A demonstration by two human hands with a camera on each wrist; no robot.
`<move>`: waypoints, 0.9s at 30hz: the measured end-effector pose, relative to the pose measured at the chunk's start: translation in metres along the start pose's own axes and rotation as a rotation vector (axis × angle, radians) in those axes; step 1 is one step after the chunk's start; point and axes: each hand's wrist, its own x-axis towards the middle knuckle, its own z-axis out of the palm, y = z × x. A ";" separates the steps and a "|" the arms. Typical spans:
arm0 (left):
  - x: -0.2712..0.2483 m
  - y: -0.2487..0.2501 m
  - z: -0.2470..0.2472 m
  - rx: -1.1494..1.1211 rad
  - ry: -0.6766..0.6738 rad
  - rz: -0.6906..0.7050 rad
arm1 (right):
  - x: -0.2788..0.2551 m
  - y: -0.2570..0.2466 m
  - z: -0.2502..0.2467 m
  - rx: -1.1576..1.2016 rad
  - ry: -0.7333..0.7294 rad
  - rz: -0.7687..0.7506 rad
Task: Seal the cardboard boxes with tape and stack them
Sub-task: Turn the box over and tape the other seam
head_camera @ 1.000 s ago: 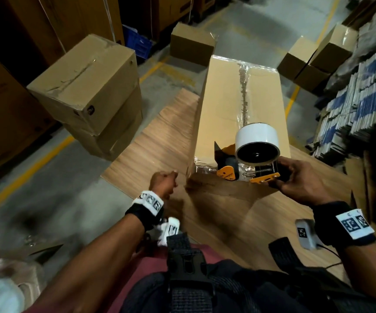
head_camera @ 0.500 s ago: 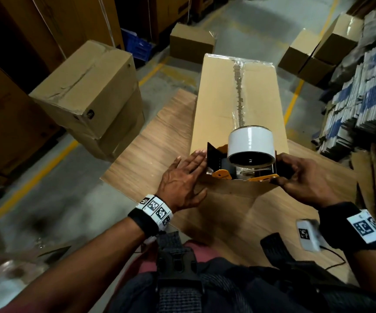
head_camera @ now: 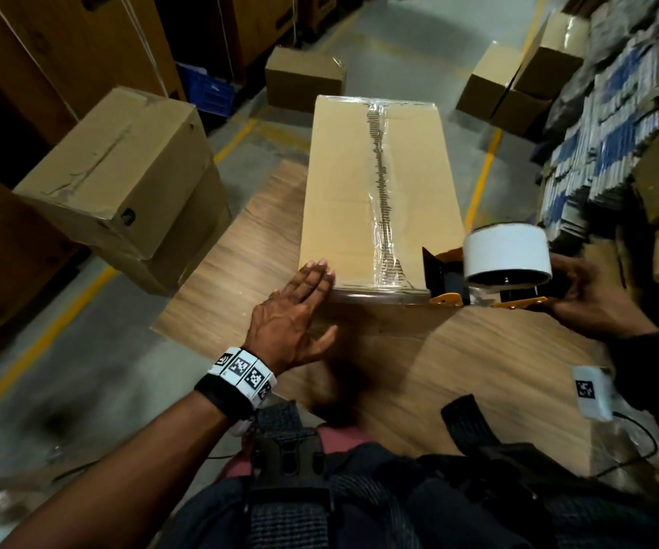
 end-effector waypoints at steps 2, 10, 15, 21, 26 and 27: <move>0.000 0.002 -0.002 0.011 -0.010 0.003 | 0.000 0.007 0.001 -0.046 0.008 0.052; -0.001 0.003 -0.003 0.054 -0.034 0.011 | 0.000 -0.009 0.009 -0.047 0.029 -0.020; -0.002 0.004 -0.001 0.053 -0.031 -0.004 | -0.002 0.002 0.005 -0.097 0.078 -0.050; -0.004 0.007 -0.001 0.074 -0.020 -0.003 | -0.006 -0.010 0.006 -0.112 0.062 -0.067; -0.003 0.009 -0.004 0.125 -0.045 -0.011 | -0.009 -0.033 0.013 -0.076 0.056 -0.064; -0.003 0.011 -0.005 0.149 -0.066 -0.023 | -0.009 -0.034 0.013 -0.073 0.052 -0.072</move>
